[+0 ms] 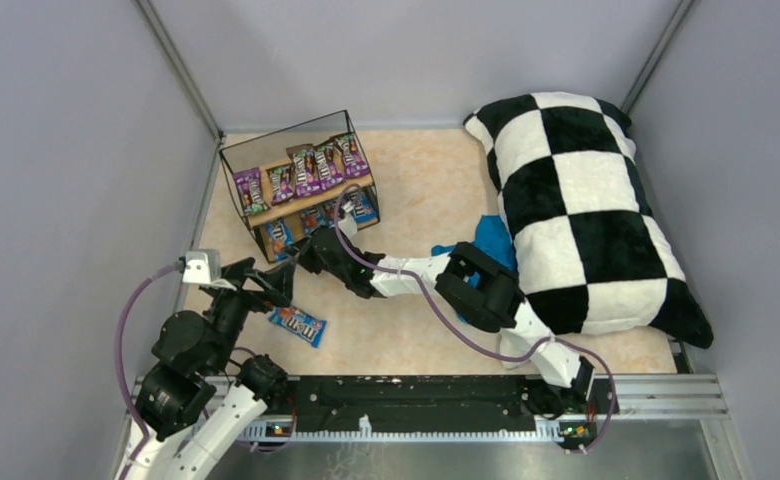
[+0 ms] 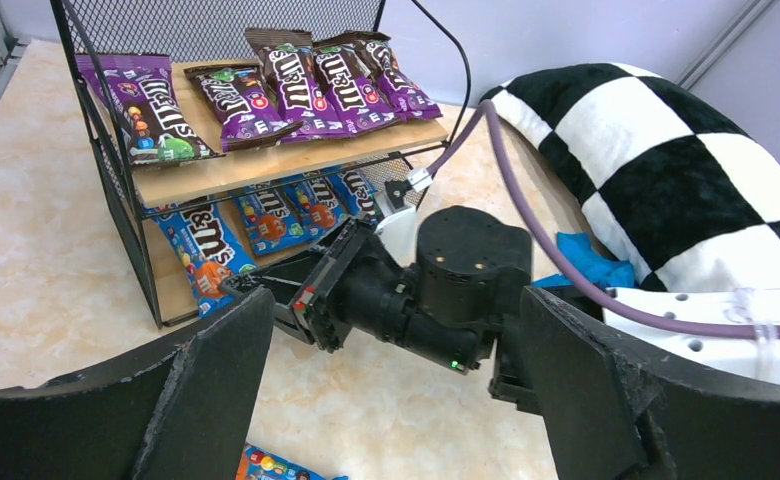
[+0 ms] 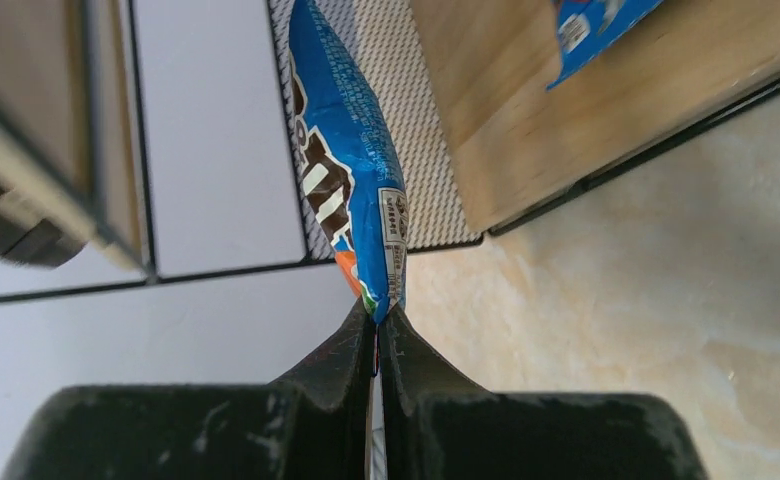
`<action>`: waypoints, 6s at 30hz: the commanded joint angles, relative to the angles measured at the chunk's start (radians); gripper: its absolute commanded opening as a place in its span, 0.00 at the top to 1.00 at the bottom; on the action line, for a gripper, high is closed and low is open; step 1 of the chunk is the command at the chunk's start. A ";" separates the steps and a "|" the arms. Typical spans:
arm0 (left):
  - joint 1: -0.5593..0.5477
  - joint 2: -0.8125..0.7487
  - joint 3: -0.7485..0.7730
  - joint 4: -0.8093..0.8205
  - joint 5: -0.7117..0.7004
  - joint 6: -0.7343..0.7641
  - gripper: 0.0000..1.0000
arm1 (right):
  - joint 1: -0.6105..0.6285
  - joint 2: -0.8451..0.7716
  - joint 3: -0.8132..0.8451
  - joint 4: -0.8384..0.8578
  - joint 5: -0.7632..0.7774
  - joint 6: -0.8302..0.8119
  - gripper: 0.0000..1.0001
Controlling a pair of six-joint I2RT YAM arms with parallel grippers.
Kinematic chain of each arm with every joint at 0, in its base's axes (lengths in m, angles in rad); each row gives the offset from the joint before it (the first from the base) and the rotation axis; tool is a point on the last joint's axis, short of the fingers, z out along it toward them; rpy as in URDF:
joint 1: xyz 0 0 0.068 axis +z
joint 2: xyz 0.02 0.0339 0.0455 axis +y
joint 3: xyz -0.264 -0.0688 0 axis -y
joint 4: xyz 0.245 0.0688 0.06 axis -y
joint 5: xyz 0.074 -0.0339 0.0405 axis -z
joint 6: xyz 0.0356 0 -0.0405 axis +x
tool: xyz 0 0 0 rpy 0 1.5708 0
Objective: Place and organize the candy bags onto the shelf
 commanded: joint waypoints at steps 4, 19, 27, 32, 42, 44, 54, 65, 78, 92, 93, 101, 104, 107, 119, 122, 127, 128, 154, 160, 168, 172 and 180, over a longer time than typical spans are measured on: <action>-0.001 -0.001 0.008 0.027 0.000 0.006 0.01 | -0.028 0.129 0.233 -0.126 0.081 -0.064 1.00; -0.001 0.004 0.008 0.030 0.005 0.009 0.01 | -0.072 0.270 0.438 -0.286 0.132 -0.069 1.00; -0.001 0.009 0.007 0.030 0.006 0.009 0.01 | -0.086 0.242 0.399 -0.281 0.131 -0.073 1.00; -0.001 0.012 0.007 0.030 0.006 0.009 0.01 | -0.094 0.215 0.358 -0.270 0.128 -0.072 0.97; 0.000 0.020 0.009 0.030 0.008 0.009 0.01 | -0.105 0.164 0.296 -0.243 0.125 -0.092 0.80; -0.001 0.020 0.007 0.030 0.008 0.009 0.01 | -0.106 0.152 0.294 -0.239 0.126 -0.103 0.75; 0.000 0.027 0.008 0.031 0.010 0.009 0.01 | -0.112 0.104 0.252 -0.193 0.096 -0.116 0.68; 0.000 0.031 0.006 0.032 0.009 0.011 0.01 | -0.087 -0.111 -0.140 0.024 -0.176 -0.234 0.38; 0.000 0.046 0.008 0.029 0.004 0.008 0.01 | -0.048 -0.345 -0.603 0.088 -0.522 -0.406 0.32; 0.000 0.039 0.012 0.021 -0.005 0.002 0.01 | 0.055 -0.253 -0.612 0.050 -0.369 -0.067 0.44; 0.001 0.040 0.011 0.021 -0.005 0.002 0.01 | 0.054 -0.251 -0.609 0.037 -0.358 -0.067 0.44; 0.000 0.047 0.010 0.028 0.008 0.008 0.01 | 0.059 -0.218 -0.537 -0.091 -0.295 -0.043 0.49; 0.000 0.047 0.010 0.028 0.008 0.008 0.01 | 0.059 -0.206 -0.506 -0.131 -0.275 -0.048 0.51; 0.001 0.047 0.008 0.029 0.010 0.009 0.01 | 0.060 -0.179 -0.480 -0.129 -0.294 -0.045 0.59; 0.000 0.046 0.010 0.027 0.004 0.008 0.01 | 0.065 -0.254 -0.592 0.085 -0.344 0.018 0.98; 0.000 0.049 0.008 0.027 0.006 0.008 0.01 | 0.055 -0.290 -0.637 0.153 -0.357 0.037 1.00; -0.001 0.051 0.009 0.027 0.011 0.008 0.01 | 0.027 -0.364 -0.695 0.219 -0.338 0.045 1.00; 0.000 0.051 0.010 0.027 0.011 0.008 0.01 | 0.017 -0.380 -0.702 0.217 -0.326 0.042 1.00; 0.000 0.006 0.008 0.029 0.009 0.006 0.01 | -0.048 -0.188 -0.152 -0.007 0.030 -0.065 1.00; 0.000 0.002 0.008 0.029 0.009 0.005 0.01 | -0.047 -0.118 -0.044 -0.008 0.101 -0.089 1.00; 0.000 -0.004 0.008 0.029 0.006 0.006 0.01 | -0.033 -0.008 0.090 0.040 0.167 -0.096 1.00; 0.000 -0.001 0.009 0.029 0.004 0.006 0.01 | -0.028 0.065 0.190 0.033 0.159 -0.094 1.00; 0.000 0.001 0.009 0.027 -0.001 0.005 0.01 | -0.012 0.202 0.365 -0.007 0.186 -0.118 1.00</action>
